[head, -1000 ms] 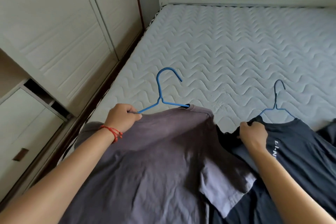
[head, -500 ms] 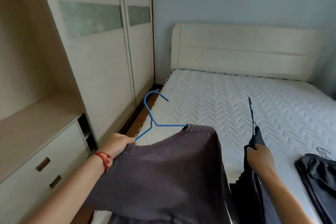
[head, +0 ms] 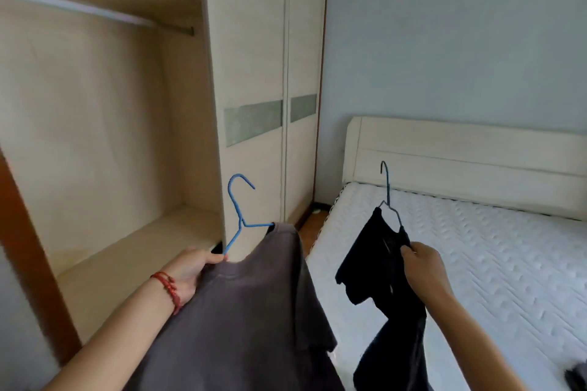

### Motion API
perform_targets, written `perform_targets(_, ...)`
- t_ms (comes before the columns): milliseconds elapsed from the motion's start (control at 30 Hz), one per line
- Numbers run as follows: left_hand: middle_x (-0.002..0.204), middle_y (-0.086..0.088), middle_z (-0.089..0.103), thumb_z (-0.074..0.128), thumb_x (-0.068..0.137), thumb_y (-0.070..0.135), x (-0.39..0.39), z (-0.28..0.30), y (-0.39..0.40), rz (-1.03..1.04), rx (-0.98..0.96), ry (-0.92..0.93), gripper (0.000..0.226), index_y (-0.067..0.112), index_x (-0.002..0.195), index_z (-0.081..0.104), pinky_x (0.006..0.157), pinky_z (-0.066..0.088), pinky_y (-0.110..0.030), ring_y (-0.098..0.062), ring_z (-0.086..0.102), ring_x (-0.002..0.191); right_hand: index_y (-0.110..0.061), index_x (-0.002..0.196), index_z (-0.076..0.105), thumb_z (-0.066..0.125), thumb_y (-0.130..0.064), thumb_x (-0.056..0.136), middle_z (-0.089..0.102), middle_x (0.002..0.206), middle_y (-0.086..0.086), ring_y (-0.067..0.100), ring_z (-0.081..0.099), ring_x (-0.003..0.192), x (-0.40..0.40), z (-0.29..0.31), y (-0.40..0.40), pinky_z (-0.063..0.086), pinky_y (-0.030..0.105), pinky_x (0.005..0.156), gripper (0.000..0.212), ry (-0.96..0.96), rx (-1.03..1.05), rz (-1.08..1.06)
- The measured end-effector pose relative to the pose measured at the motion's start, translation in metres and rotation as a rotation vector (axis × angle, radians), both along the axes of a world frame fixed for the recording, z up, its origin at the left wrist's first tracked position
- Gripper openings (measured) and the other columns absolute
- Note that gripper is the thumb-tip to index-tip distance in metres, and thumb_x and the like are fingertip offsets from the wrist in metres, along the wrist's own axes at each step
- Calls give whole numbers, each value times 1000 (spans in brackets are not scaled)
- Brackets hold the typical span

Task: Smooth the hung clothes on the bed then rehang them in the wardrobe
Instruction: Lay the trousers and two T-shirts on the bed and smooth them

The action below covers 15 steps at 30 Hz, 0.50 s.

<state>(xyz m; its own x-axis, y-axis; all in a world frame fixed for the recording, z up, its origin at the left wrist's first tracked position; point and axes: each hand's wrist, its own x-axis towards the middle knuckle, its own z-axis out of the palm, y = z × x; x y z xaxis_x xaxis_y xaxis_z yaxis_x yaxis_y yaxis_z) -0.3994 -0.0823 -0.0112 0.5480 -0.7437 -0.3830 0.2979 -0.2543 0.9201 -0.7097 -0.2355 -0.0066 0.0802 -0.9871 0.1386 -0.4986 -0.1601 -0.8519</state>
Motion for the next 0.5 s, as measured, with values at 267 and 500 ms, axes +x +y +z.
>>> perform_targets(267, 34, -3, 58, 51, 88, 3, -1, 40, 36, 256, -75, -22, 25, 4, 63, 56, 39, 44, -19, -12, 54, 28, -7, 72, 47, 41, -11, 93, 40, 63, 13, 19, 37, 52, 45, 50, -8, 24, 26, 46, 23, -137, -25, 257)
perform_targets(500, 34, 16, 57, 57, 83, -3, 19, 72, 55, 503, -189, -542, 14, -2, 75, 68, 72, 48, -20, -14, 59, 64, -2, 67, 38, 43, -13, 94, 34, 61, 14, 18, 30, 48, 89, 70, -12, 20, 17, 34, 30, -165, -64, 401)
